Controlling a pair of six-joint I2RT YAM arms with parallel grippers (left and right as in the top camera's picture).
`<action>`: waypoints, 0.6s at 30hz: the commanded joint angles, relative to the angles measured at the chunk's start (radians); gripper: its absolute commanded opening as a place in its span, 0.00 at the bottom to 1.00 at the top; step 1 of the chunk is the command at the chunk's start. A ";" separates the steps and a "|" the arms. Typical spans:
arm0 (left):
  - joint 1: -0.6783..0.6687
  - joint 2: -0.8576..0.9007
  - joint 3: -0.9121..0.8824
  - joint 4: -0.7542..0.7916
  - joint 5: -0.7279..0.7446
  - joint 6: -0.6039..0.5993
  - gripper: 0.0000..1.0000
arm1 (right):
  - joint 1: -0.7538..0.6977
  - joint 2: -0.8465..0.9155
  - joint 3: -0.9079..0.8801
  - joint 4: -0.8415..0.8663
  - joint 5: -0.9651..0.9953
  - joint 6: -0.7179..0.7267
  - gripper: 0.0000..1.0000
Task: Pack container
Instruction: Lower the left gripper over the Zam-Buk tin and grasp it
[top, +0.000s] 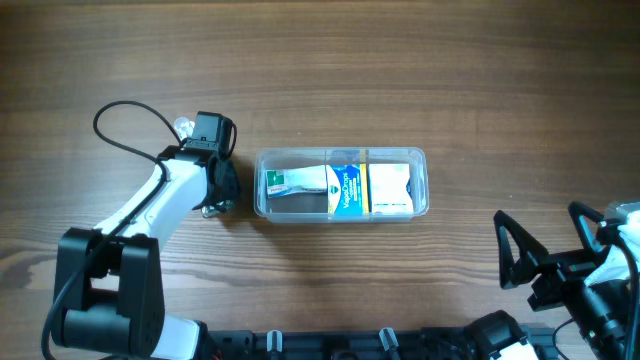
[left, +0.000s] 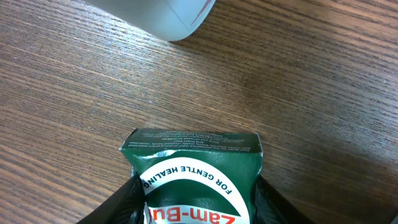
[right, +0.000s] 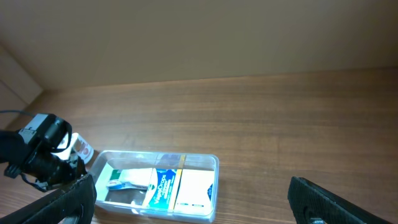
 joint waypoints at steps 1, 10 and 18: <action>0.005 0.010 -0.029 -0.002 0.124 0.039 0.47 | 0.003 -0.001 0.003 0.003 0.014 -0.008 1.00; -0.022 -0.302 -0.026 -0.093 0.234 0.069 0.47 | 0.003 -0.001 0.003 0.003 0.014 -0.008 1.00; -0.171 -0.593 -0.026 -0.098 0.222 0.087 0.45 | 0.003 -0.001 0.003 0.003 0.014 -0.008 1.00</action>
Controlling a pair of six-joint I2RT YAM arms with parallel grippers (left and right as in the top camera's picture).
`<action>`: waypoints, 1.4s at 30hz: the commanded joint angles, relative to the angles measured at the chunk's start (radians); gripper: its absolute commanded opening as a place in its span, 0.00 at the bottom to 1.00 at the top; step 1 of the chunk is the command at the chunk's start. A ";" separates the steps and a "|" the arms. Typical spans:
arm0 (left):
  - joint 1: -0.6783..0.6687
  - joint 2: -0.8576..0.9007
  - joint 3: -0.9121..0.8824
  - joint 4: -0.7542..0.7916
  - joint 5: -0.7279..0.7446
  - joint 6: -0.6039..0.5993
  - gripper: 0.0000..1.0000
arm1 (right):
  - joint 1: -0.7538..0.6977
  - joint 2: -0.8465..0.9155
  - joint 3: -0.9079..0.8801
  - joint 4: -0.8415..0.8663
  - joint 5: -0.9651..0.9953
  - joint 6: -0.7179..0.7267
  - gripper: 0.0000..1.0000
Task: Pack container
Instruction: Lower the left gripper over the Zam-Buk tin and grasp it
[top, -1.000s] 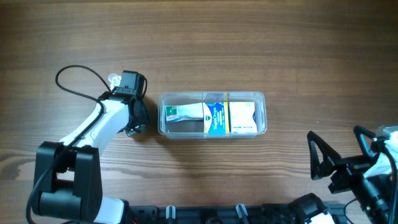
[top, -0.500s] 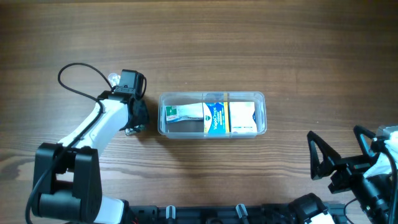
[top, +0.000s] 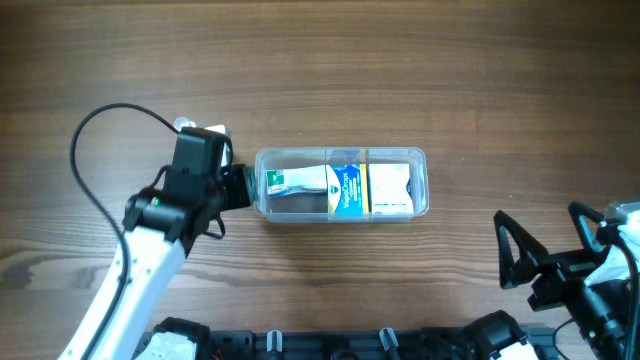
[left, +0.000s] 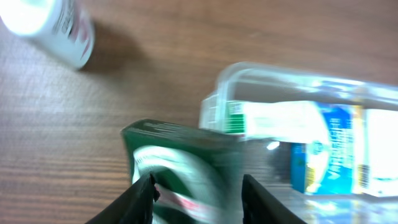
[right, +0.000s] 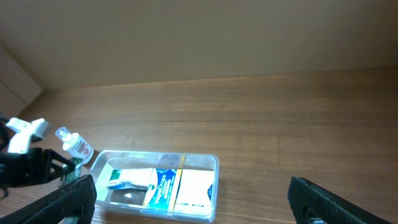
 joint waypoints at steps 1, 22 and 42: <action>-0.064 -0.089 -0.003 0.006 0.008 0.024 0.44 | 0.003 -0.001 0.003 0.003 0.014 -0.008 1.00; 0.069 0.246 -0.007 0.153 -0.167 0.073 0.82 | 0.003 -0.001 0.003 0.003 0.014 -0.008 1.00; 0.126 0.517 -0.005 0.287 -0.014 -0.087 0.68 | 0.003 -0.001 0.003 0.003 0.014 -0.008 1.00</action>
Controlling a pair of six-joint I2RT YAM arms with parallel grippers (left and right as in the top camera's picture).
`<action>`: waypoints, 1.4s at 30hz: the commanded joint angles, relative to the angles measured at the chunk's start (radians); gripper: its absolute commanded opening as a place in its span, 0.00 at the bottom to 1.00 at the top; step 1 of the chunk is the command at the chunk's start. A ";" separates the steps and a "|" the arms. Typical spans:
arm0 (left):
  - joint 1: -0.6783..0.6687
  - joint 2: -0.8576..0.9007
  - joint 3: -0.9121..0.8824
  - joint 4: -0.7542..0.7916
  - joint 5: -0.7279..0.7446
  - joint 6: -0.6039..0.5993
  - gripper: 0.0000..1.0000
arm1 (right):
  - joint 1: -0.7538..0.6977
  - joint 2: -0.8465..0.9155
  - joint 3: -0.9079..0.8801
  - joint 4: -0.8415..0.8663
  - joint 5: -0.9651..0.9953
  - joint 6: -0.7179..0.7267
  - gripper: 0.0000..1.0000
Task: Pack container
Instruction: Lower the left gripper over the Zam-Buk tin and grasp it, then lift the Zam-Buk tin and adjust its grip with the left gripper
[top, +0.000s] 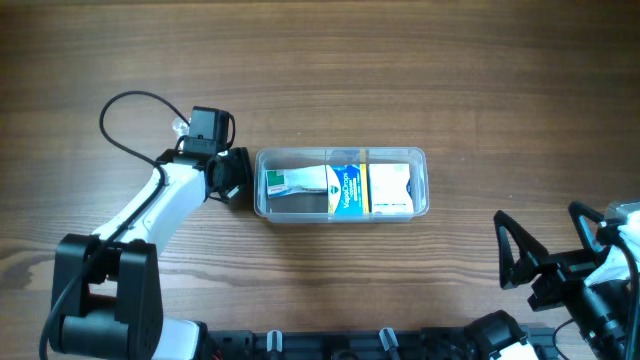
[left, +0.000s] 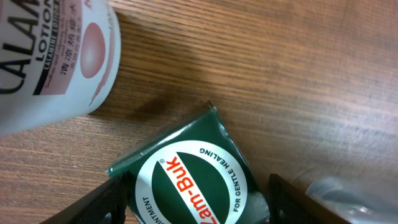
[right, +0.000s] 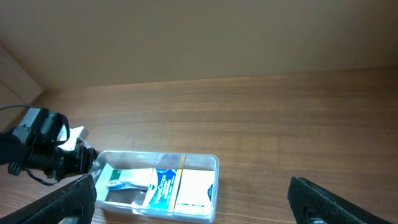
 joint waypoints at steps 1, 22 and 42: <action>0.004 0.021 -0.007 -0.013 0.066 -0.113 0.67 | 0.003 -0.001 0.003 0.003 0.014 -0.008 1.00; 0.002 -0.079 -0.007 -0.116 0.066 -0.220 0.69 | 0.003 -0.001 0.003 0.003 0.014 -0.008 1.00; 0.002 0.023 -0.007 -0.013 0.042 -0.295 0.76 | 0.003 -0.001 0.003 0.003 0.014 -0.008 1.00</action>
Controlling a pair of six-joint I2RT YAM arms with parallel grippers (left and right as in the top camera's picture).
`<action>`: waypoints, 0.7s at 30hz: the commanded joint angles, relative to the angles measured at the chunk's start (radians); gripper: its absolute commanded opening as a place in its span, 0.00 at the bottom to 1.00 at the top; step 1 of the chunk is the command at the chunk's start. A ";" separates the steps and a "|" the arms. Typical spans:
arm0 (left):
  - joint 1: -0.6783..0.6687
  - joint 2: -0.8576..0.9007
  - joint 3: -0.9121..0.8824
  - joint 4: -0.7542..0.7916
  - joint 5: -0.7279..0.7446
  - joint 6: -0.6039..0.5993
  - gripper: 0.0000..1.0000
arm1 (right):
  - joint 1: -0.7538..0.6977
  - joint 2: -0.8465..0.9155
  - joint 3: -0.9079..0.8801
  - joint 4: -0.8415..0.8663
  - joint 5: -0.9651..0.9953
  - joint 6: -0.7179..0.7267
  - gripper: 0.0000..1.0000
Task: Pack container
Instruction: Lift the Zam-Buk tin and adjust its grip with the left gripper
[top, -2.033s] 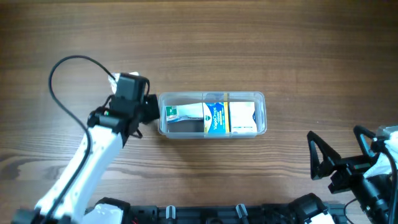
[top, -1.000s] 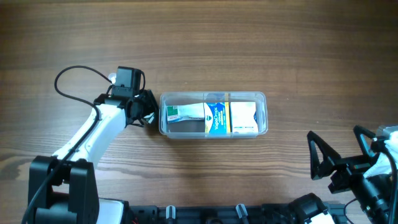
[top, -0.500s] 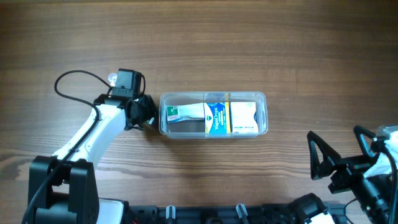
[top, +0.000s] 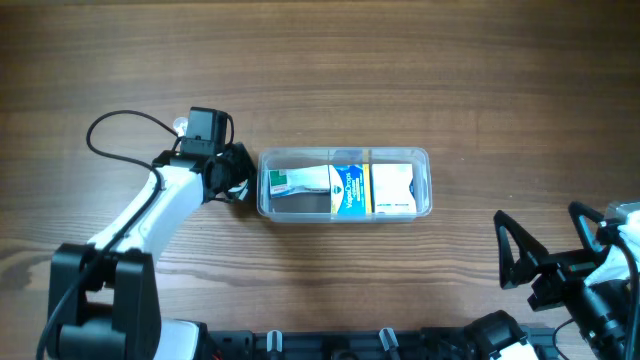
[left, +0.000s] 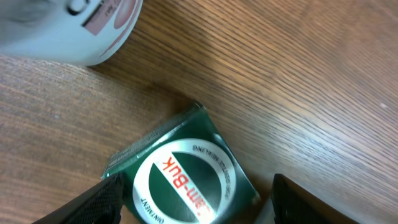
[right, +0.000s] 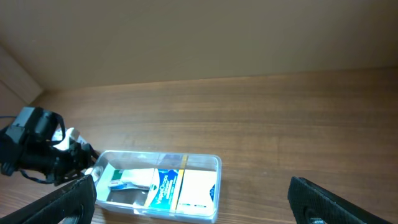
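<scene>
The clear plastic container (top: 343, 154) lies in the middle of the table and holds a green-white pack (top: 295, 182), a blue VapoDrops box (top: 346, 188) and a white-yellow box (top: 390, 188). A green Zam-Buk box (left: 186, 171) lies on the wood just off the container's left end. My left gripper (left: 196, 186) stands open astride the box, which is close to the left finger, with a gap at the right finger. At the near right edge my right gripper (top: 550, 245) is open and holds nothing.
A white lotion bottle (left: 74, 25) lies on the table just beyond the green box, left of the container; its cap (top: 180, 124) shows beside the left wrist. The left arm's black cable (top: 110, 130) loops over the table at the left.
The green box has turned a little between the open left fingers and the bottle sits further off in the wrist view. The container has shifted slightly right. The right arm has not moved.
My left gripper was first shut on the green box low over the table, left of the container. Then it held the box facing the container's left end. Later it was open with the box on the wood beside the bottle, where it still lies.
</scene>
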 joint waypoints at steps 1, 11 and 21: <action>0.000 0.069 -0.006 0.027 -0.009 -0.017 0.75 | 0.003 -0.001 0.003 0.003 0.014 -0.008 1.00; -0.020 0.085 -0.006 0.004 0.006 0.056 0.76 | 0.003 -0.001 0.003 0.003 0.014 -0.008 1.00; -0.095 0.085 -0.006 -0.050 -0.019 0.386 0.77 | 0.003 -0.001 0.003 0.003 0.014 -0.008 1.00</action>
